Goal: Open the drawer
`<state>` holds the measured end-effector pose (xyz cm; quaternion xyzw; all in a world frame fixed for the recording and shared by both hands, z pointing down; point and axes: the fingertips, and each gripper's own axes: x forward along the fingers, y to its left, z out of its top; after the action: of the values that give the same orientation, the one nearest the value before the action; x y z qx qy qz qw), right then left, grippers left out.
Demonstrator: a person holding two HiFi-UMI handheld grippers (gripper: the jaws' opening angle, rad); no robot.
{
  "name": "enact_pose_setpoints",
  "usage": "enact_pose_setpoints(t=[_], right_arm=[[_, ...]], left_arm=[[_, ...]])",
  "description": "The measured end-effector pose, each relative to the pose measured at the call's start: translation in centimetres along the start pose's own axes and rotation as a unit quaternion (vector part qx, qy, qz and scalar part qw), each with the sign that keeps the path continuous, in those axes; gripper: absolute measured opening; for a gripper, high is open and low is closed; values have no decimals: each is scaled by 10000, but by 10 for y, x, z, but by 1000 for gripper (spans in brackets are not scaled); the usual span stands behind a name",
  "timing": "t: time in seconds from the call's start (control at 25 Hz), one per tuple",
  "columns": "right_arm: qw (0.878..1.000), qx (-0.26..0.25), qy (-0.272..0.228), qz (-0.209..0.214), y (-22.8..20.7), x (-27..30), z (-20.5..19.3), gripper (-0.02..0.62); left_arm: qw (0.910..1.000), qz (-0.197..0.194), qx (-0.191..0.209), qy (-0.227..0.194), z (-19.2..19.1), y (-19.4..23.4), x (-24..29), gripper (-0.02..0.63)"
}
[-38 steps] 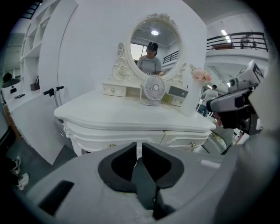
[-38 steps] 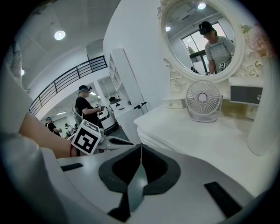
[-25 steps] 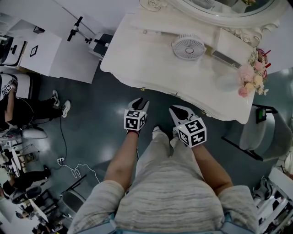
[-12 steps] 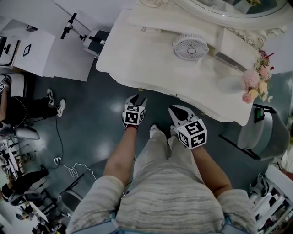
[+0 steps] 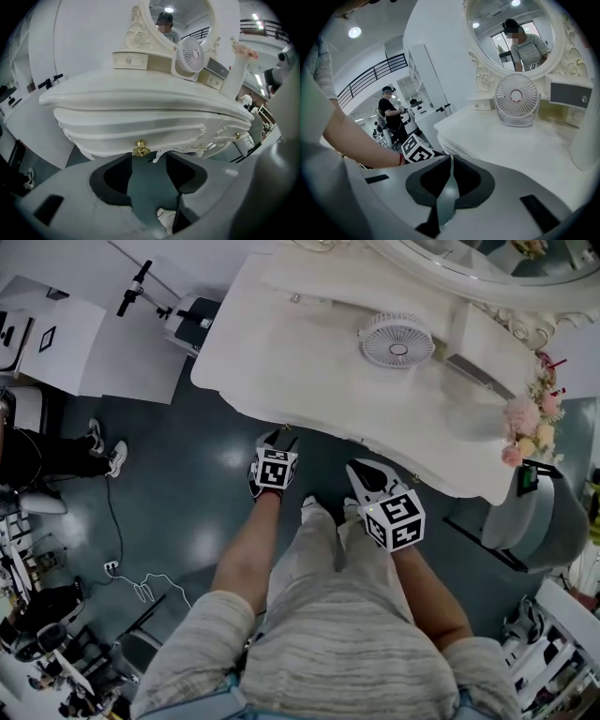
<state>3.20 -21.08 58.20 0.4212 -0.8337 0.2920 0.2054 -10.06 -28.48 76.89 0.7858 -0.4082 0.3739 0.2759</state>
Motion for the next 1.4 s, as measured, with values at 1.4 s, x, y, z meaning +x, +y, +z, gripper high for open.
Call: enact_pose_setpoints(t=[1.4], right_arm=[[9997, 77, 90, -220, -5, -1, -3, 11]], left_arm=[[9994, 21, -41, 346, -9, 12, 18, 133]])
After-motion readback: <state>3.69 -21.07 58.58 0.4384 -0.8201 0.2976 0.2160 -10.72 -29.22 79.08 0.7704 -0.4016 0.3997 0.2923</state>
